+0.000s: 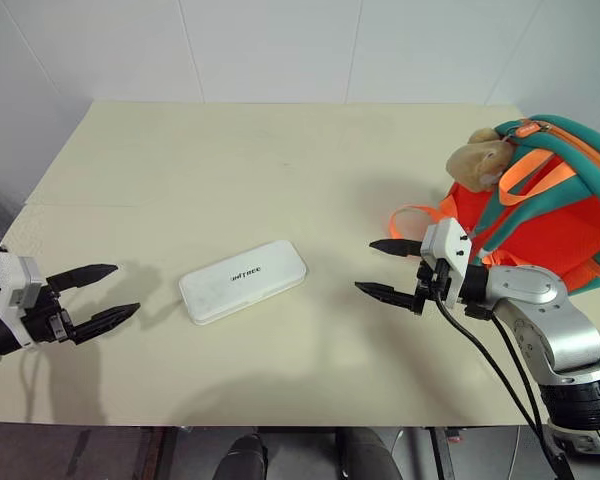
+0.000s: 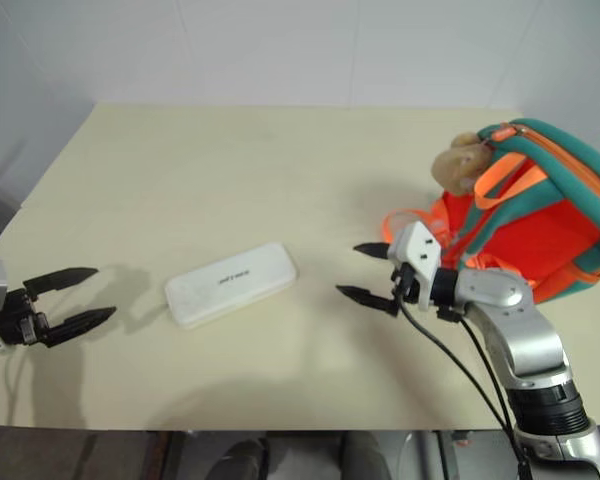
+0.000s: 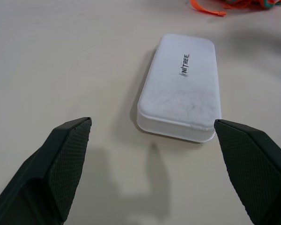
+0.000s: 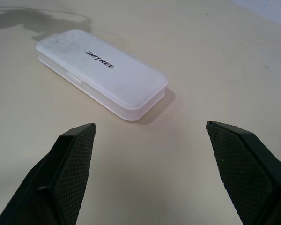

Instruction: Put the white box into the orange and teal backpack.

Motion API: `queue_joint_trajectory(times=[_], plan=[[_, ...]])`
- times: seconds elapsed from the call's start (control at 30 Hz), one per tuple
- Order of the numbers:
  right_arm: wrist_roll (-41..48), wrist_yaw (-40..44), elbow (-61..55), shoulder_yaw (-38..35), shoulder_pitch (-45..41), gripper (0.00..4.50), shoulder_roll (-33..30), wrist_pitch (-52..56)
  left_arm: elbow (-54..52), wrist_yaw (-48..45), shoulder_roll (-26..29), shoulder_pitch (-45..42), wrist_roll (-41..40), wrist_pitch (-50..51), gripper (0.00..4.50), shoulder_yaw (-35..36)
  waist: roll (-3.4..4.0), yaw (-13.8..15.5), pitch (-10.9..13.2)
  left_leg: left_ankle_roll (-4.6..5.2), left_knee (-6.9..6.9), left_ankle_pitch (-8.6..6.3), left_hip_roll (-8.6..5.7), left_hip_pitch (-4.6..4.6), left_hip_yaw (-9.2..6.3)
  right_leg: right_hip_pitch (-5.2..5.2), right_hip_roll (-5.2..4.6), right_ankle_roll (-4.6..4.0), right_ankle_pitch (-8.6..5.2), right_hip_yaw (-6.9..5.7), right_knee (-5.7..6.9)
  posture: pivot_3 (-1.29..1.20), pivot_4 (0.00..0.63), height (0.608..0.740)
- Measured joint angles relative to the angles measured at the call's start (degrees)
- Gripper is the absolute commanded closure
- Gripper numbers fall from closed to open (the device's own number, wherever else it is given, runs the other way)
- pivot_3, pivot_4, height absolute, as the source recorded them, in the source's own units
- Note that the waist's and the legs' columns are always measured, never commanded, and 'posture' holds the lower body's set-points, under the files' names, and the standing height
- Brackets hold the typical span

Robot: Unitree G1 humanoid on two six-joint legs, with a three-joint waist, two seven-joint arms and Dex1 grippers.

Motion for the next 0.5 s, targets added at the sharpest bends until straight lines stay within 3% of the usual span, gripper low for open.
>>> queue_joint_trajectory(times=[0.5], plan=[[-1.76, -2.48, -0.19, 3.24, -3.43, 0.00, 1.05, 2.54, -0.05, 3.76, -0.44, -5.33, 1.81, 0.57, 0.02, -3.94, -0.02, -0.03, -0.01, -0.01, 0.03, 0.01, -0.01, 0.01, 0.01, -0.01, 0.00, 0.00, 0.01, 0.01, 0.03, 0.00, 0.150, 0.740]])
